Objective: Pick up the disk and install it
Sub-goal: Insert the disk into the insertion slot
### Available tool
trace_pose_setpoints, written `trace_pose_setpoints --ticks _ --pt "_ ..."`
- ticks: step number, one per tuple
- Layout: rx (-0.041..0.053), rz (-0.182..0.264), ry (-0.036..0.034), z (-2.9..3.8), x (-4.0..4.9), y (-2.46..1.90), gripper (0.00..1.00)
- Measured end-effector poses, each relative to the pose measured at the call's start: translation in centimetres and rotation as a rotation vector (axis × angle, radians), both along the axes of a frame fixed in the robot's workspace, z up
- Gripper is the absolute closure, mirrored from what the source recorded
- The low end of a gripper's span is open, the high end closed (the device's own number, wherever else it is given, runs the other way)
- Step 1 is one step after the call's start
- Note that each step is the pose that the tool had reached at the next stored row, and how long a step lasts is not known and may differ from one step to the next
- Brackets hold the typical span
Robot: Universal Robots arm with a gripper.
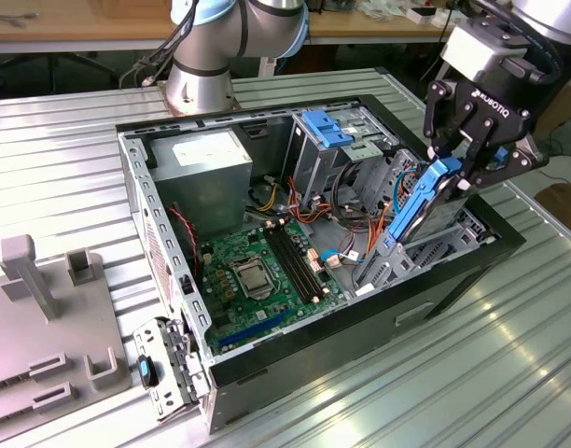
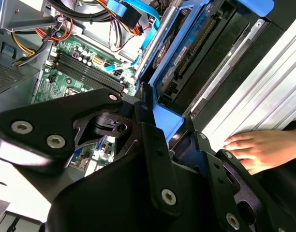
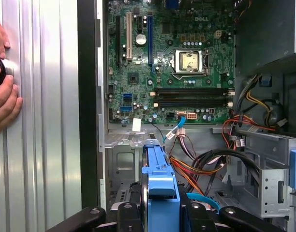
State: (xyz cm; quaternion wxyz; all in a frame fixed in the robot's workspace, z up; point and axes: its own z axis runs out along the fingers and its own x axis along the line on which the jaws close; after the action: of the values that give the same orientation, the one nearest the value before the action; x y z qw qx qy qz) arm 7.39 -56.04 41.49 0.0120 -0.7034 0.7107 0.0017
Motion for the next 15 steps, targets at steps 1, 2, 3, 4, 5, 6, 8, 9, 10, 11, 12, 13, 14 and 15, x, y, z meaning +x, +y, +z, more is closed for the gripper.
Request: trace_pose_setpoints --ticks 1,2,3,4,5,6,8,9,10,11,12,13,14,15 --pt "0.0002 0.0 -0.0004 -0.08 0.0 0.0 0.63" --pt "0.0004 0.0 -0.0007 -0.14 0.0 -0.01 0.63" --pt "0.0006 0.0 -0.0012 -0.25 0.0 -0.01 0.63" --pt "0.001 0.0 -0.0018 -0.38 0.0 -0.01 0.63" --pt "0.0011 0.0 -0.0021 -0.44 0.0 -0.02 0.63" --pt "0.0013 0.0 -0.0024 -0.5 0.0 -0.02 0.63" --pt "0.0017 0.0 -0.0031 -0.67 0.0 -0.02 0.63" --pt "0.0018 0.0 -0.0034 -0.73 0.0 -0.03 0.63" --pt "0.0019 0.0 -0.0037 -0.81 0.0 -0.03 0.63" --pt "0.002 0.0 -0.004 -0.87 0.0 -0.03 0.63" --pt "0.0021 0.0 -0.0043 -0.94 0.0 -0.04 0.63" --pt "0.0023 0.0 -0.0044 -1.0 0.0 -0.04 0.63" --pt "0.0023 0.0 -0.0048 -1.07 0.0 -0.04 0.63" --pt "0.0026 0.0 -0.0056 -1.25 0.0 -0.05 0.63"
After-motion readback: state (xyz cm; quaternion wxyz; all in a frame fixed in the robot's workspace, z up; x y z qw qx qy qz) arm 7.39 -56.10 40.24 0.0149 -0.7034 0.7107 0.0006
